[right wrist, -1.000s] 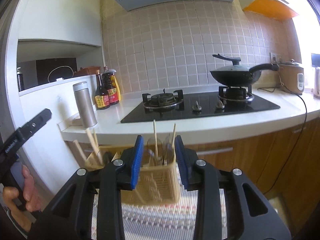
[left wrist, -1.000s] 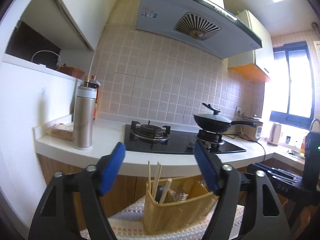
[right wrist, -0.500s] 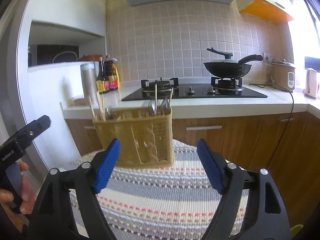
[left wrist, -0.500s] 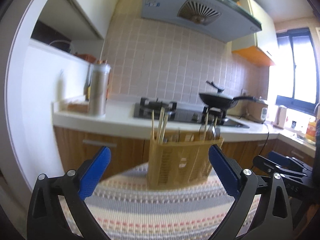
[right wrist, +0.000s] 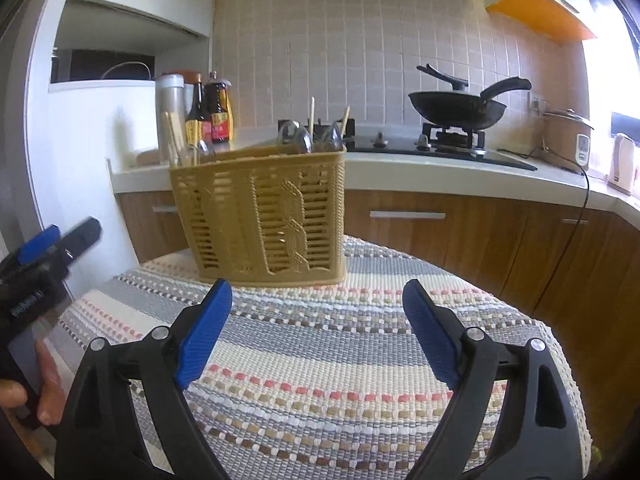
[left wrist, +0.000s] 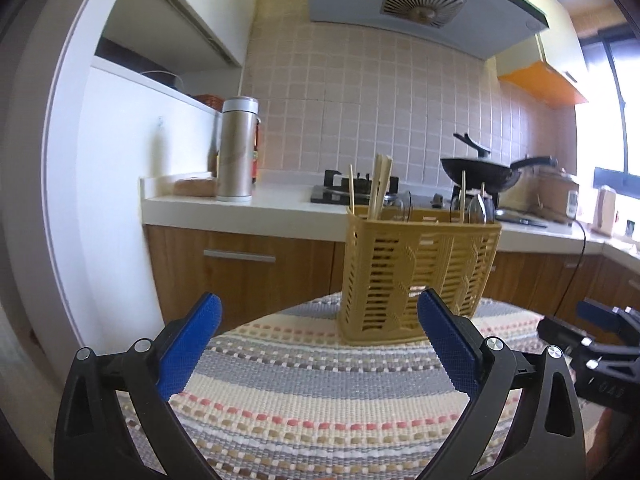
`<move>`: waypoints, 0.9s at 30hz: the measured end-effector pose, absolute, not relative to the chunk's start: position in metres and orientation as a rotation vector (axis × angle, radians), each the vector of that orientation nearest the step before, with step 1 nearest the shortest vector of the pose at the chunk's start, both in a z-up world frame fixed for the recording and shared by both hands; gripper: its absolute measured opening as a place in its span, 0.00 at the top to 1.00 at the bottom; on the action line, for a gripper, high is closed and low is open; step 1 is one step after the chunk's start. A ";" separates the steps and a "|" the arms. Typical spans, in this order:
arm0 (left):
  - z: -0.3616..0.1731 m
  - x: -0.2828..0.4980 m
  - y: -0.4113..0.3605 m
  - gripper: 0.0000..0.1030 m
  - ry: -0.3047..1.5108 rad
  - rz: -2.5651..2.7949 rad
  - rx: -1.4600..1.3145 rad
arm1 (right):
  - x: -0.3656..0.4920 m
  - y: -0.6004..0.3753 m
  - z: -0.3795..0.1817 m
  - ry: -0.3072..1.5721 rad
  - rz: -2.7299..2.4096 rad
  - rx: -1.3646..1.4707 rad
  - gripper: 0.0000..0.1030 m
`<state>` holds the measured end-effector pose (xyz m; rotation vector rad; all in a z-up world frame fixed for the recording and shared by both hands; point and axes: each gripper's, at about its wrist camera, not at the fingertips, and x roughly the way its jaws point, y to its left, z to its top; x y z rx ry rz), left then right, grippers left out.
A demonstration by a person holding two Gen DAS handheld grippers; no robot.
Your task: Organize utensils
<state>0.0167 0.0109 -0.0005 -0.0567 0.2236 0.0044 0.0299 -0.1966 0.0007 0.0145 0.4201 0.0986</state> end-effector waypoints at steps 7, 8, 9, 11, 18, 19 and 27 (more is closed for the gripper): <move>-0.002 0.015 0.006 0.08 0.210 0.010 -0.026 | 0.035 -0.200 -0.001 0.444 0.099 0.028 0.19; -0.002 0.015 0.005 0.08 0.211 0.007 -0.020 | 0.036 -0.202 -0.001 0.446 0.099 0.040 0.19; -0.002 0.016 0.003 0.08 0.214 0.002 -0.014 | 0.035 -0.203 -0.001 0.446 0.098 0.046 0.19; -0.003 0.015 0.001 0.08 0.214 0.002 -0.008 | 0.035 -0.204 -0.001 0.443 0.094 0.051 0.19; -0.003 0.016 0.001 0.08 0.219 0.000 -0.009 | 0.033 -0.203 0.001 0.423 0.084 0.039 0.19; -0.003 0.016 0.001 0.08 0.219 -0.001 -0.009 | 0.033 -0.203 0.001 0.422 0.084 0.036 0.19; -0.004 0.017 -0.002 0.07 0.232 -0.003 0.000 | 0.029 -0.202 0.003 0.389 0.059 0.020 0.19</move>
